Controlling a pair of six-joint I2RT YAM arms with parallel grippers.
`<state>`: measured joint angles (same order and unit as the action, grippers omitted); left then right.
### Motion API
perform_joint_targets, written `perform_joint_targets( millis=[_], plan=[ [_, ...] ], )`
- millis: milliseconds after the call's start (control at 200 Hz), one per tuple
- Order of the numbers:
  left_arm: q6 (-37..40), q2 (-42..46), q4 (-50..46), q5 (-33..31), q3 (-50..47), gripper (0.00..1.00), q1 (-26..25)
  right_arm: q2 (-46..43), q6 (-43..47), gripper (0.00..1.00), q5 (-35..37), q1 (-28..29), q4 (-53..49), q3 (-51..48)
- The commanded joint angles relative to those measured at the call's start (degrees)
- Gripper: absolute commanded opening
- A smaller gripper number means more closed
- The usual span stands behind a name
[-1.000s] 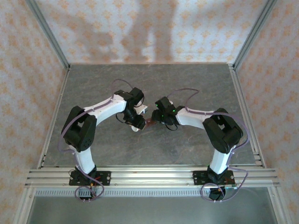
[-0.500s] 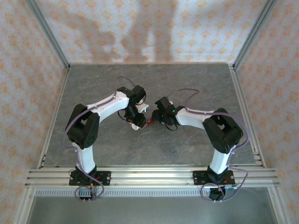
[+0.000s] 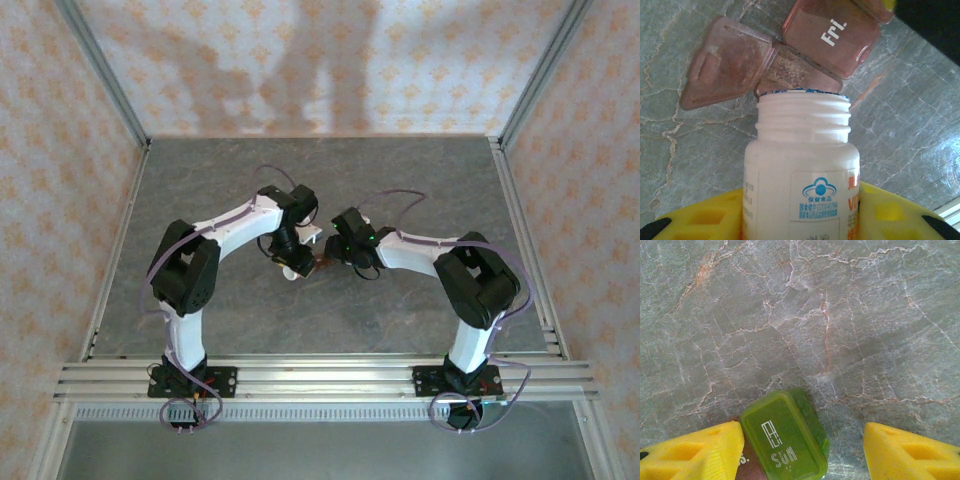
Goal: Sort the pills into containers
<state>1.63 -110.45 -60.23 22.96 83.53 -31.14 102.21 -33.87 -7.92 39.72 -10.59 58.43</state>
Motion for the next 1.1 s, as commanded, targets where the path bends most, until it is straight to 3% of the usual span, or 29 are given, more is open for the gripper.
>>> perform_joint_targets(
  millis=[0, 1096],
  plan=[
    [1.6, -1.33, -3.37, -2.43, 2.44, 0.0, -0.53, -0.58, -0.5, 0.65, 0.87, 0.88, -2.5, -1.31],
    [3.55, -5.43, -10.01, -5.99, 10.01, 0.0, -1.67, -0.21, -0.85, 0.65, 0.85, 1.14, -2.46, -1.04]
  ],
)
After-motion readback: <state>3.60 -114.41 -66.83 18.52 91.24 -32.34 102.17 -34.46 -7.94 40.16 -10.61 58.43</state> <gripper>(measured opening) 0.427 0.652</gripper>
